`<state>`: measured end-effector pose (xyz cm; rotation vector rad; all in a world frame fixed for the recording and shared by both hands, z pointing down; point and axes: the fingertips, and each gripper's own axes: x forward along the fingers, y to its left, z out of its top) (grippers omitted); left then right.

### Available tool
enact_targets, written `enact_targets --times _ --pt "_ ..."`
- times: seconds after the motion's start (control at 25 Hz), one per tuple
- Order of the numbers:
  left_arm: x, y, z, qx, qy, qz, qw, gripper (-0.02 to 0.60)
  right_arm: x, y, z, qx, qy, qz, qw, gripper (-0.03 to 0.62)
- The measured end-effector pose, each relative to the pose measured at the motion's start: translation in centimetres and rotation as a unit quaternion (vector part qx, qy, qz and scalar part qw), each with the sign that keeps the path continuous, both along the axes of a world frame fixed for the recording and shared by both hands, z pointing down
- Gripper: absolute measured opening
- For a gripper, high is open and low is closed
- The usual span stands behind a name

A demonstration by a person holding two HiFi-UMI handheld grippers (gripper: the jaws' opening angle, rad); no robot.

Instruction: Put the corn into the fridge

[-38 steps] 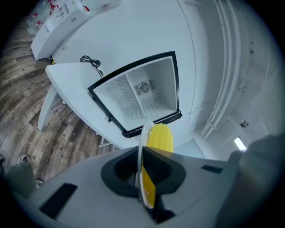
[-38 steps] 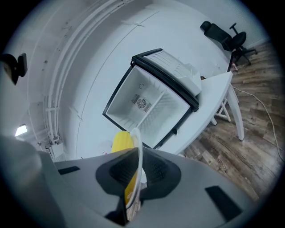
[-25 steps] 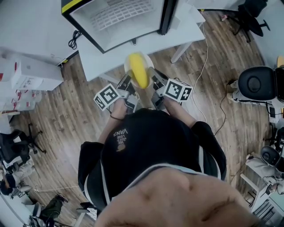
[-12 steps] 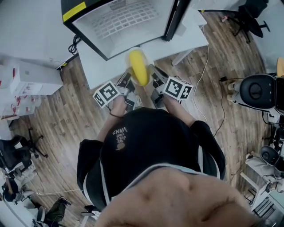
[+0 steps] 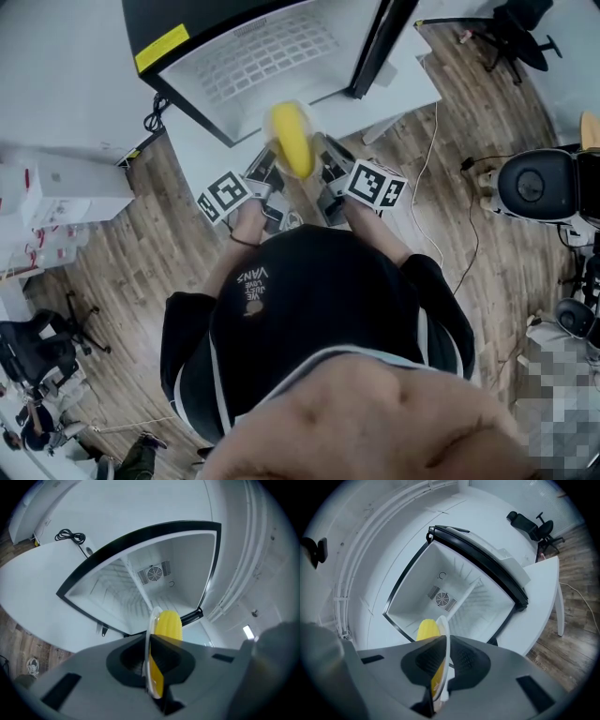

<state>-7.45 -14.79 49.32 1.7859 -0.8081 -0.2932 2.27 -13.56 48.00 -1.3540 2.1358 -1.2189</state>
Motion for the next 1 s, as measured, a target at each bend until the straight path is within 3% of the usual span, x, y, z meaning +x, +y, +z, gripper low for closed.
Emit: enact_targets --times 0.56,1.0 --pt "-0.6 -2.9 0.1 -0.005 0.003 0.038 0.9993 0.034 -0.7 -2.6 0.0 -0.005 0.007 0.038 0.999 0.029" --pt "0.8 -6.0 0.0 -0.012 0.010 -0.003 0.9999 0.034 0.8 -6.5 -0.2 -0.005 0.008 -0.001 1.000 0.029"
